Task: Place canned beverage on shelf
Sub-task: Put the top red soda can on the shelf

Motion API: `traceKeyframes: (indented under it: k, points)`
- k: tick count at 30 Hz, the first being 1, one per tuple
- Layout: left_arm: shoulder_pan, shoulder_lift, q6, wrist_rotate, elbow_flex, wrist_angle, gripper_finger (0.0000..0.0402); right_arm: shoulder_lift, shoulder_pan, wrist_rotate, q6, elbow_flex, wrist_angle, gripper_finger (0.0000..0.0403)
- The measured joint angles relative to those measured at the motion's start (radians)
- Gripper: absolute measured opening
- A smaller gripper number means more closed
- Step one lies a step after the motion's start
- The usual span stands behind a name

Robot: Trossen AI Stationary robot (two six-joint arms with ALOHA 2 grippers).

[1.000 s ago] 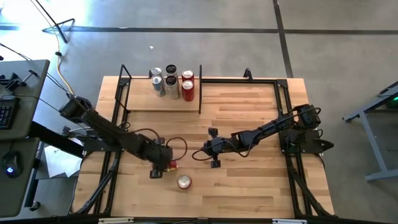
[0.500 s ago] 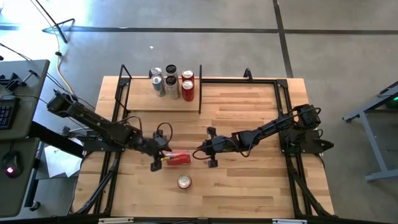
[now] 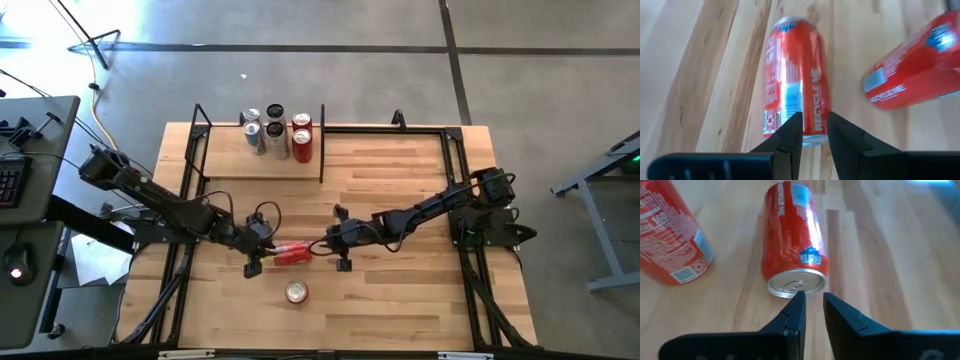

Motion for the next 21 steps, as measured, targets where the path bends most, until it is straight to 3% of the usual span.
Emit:
traceKeyframes:
  k: [7,14,21]
  points:
    - [-0.043,0.035,-0.073,-0.042,0.0,-0.04,0.0022,0.073,-0.001,-0.031,-0.003,0.0,0.088,0.0009]
    - [-0.179,-0.035,-0.337,-0.13,0.0,-0.272,0.0002,0.081,-0.013,-0.049,0.006,0.0,0.116,0.0004]
    - [-0.224,0.082,-0.391,-0.296,0.0,-0.11,0.0,0.088,-0.035,-0.087,0.006,0.0,0.132,0.0001]
